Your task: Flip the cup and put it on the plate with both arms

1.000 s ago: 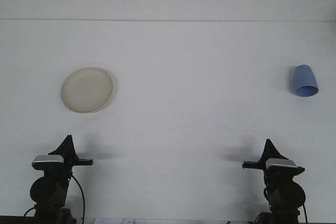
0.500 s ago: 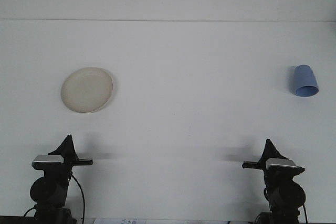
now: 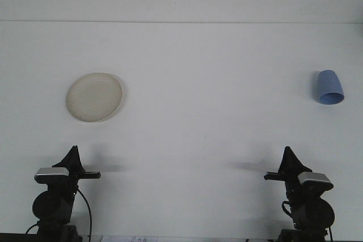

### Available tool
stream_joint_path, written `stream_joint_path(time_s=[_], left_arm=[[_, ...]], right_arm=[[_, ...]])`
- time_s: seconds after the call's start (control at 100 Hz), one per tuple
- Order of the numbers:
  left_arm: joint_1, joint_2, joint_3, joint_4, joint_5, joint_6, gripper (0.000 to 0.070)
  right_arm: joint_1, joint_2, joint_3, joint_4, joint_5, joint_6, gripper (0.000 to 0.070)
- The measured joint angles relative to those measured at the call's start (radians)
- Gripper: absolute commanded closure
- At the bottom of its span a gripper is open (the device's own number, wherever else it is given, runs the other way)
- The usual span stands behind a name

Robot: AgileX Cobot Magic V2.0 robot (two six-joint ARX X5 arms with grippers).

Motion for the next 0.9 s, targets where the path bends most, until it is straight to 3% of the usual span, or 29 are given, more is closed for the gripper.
stream_joint_path(time_s=[0.05, 0.13, 0.17, 0.29, 0.54, 0.76, 0.9], left_arm=[[0.000, 0.000, 0.000, 0.000, 0.000, 0.000, 0.0684], [0.000, 0.000, 0.000, 0.000, 0.000, 0.000, 0.0684], [0.000, 0.000, 0.000, 0.000, 0.000, 0.000, 0.0684], [0.000, 0.000, 0.000, 0.000, 0.000, 0.000, 0.0684], [0.000, 0.000, 0.000, 0.000, 0.000, 0.000, 0.0684], [0.000, 0.000, 0.000, 0.000, 0.000, 0.000, 0.0684], [0.000, 0.000, 0.000, 0.000, 0.000, 0.000, 0.0684]], right_arm=[[0.000, 0.018, 0.057, -0.028, 0.022, 0.002, 0.0556], [0.000, 0.075, 0.166, -0.057, 0.038, -0.014, 0.0277], [0.000, 0.113, 0.221, -0.072, 0.049, -0.031, 0.0213], [0.000, 0.266, 0.370, -0.144, 0.068, -0.112, 0.0215], [-0.017, 0.608, 0.565, -0.139, 0.205, -0.336, 0.0215], [-0.170, 0.927, 0.625, -0.058, 0.165, -0.466, 0.0216], [-0.323, 1.083, 0.625, 0.057, 0.060, -0.524, 0.0216]])
